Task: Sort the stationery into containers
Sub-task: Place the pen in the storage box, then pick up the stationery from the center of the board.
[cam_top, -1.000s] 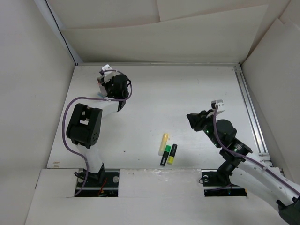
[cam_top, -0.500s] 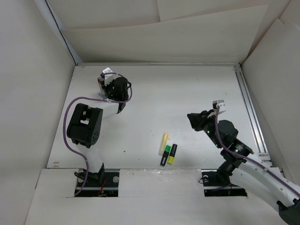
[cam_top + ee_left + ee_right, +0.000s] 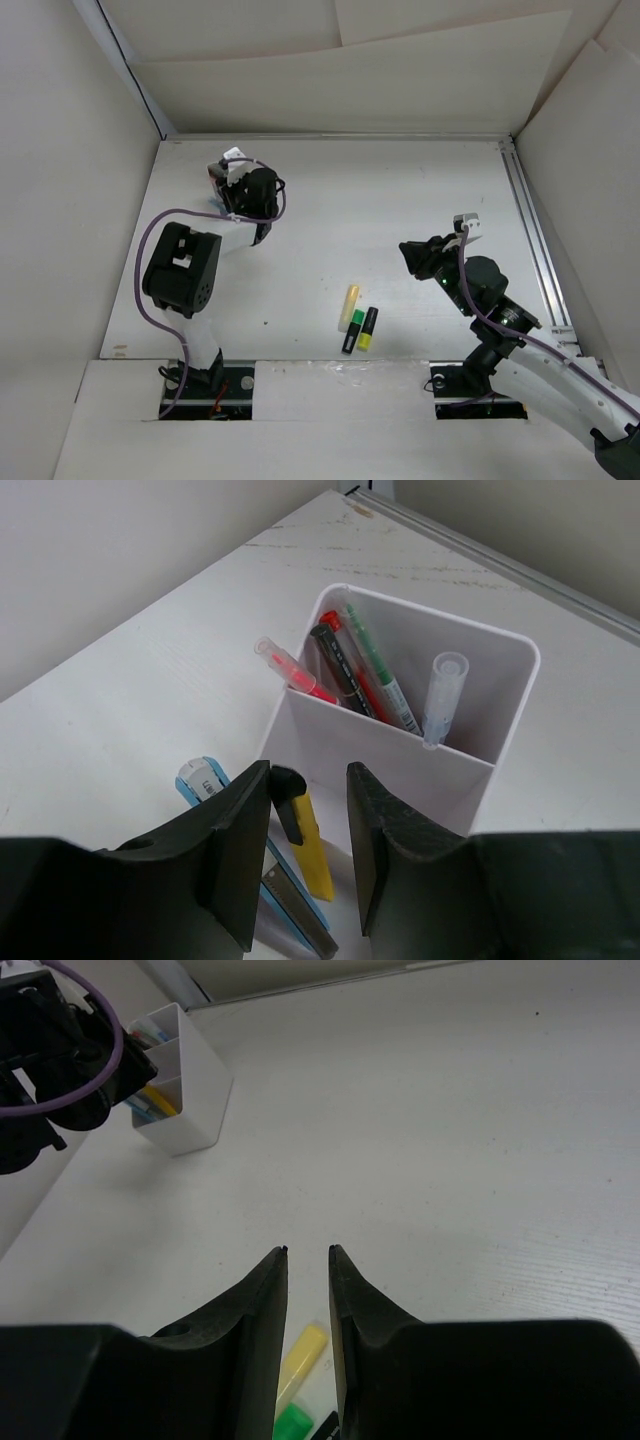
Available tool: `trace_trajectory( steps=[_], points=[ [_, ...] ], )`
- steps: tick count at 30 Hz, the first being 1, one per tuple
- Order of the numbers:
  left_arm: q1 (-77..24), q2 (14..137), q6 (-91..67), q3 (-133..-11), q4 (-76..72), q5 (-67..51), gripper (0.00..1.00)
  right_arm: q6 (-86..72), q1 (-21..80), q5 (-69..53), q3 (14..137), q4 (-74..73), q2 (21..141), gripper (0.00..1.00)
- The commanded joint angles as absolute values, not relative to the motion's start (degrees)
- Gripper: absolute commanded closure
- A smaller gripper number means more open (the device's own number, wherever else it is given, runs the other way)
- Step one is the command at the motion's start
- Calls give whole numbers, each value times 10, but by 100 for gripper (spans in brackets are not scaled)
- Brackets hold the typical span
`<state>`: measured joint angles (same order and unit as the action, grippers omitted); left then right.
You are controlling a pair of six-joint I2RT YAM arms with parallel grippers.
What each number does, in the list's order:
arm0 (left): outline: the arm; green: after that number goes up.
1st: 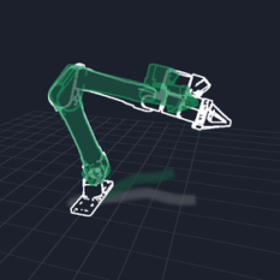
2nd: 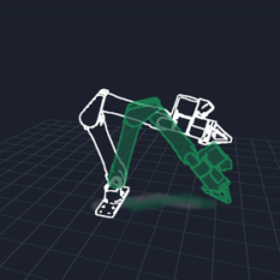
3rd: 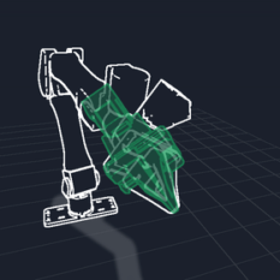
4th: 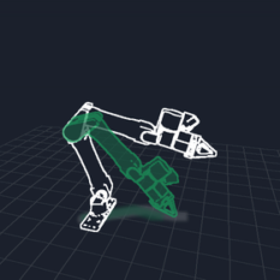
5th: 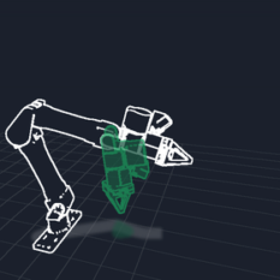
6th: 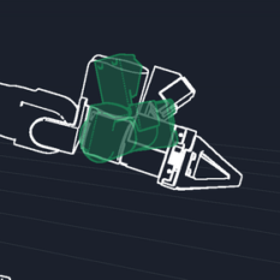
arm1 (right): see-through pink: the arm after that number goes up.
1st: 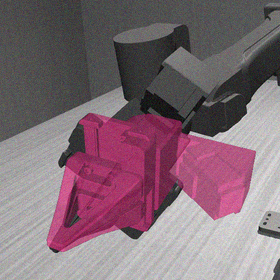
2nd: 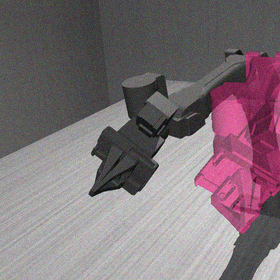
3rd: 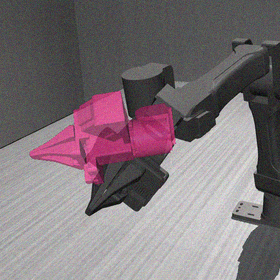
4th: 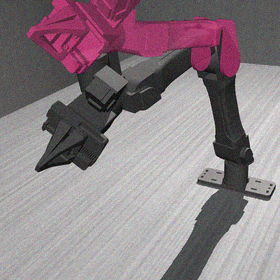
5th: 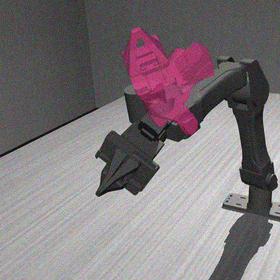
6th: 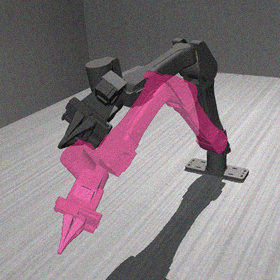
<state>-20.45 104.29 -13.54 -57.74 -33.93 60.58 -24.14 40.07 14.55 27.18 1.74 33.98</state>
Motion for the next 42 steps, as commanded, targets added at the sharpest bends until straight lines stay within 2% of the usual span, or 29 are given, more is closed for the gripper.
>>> trace_trajectory(
  steps=[1,10,14,17,21,24,27,28,30,32,34,37,42],
  points=[
    [-210,982,-136,-576,-352,618,68,-234,397,143,271,46,334,71],
    [-221,908,-189,-586,-289,603,68,-234,397,143,271,46,334,71],
    [-251,859,-260,-611,-180,572,68,-234,397,143,271,46,334,71],
    [-278,833,-287,-597,-151,529,72,-234,397,156,271,40,334,71],
    [-355,784,-300,-551,-126,481,86,-234,397,161,271,35,334,71],
    [-382,765,-323,-522,-80,396,96,-234,397,161,271,35,334,71],
    [-402,758,-347,-486,-56,339,99,-239,397,173,271,35,334,84],
    [-402,745,-358,-480,-44,351,100,-239,397,173,271,35,334,93],
    [-402,722,-398,-463,-25,414,100,-239,397,173,271,35,334,99],
    [-355,684,-403,-463,-51,402,95,-239,397,173,271,35,347,99],
    [-332,678,-403,-470,-65,392,95,-239,392,167,277,35,352,99],
    [-319,723,-389,-517,-65,337,100,-239,392,167,277,35,361,99],
    [-422,818,-324,-567,-33,263,100,-239,392,183,277,30,356,82]
  ],
)
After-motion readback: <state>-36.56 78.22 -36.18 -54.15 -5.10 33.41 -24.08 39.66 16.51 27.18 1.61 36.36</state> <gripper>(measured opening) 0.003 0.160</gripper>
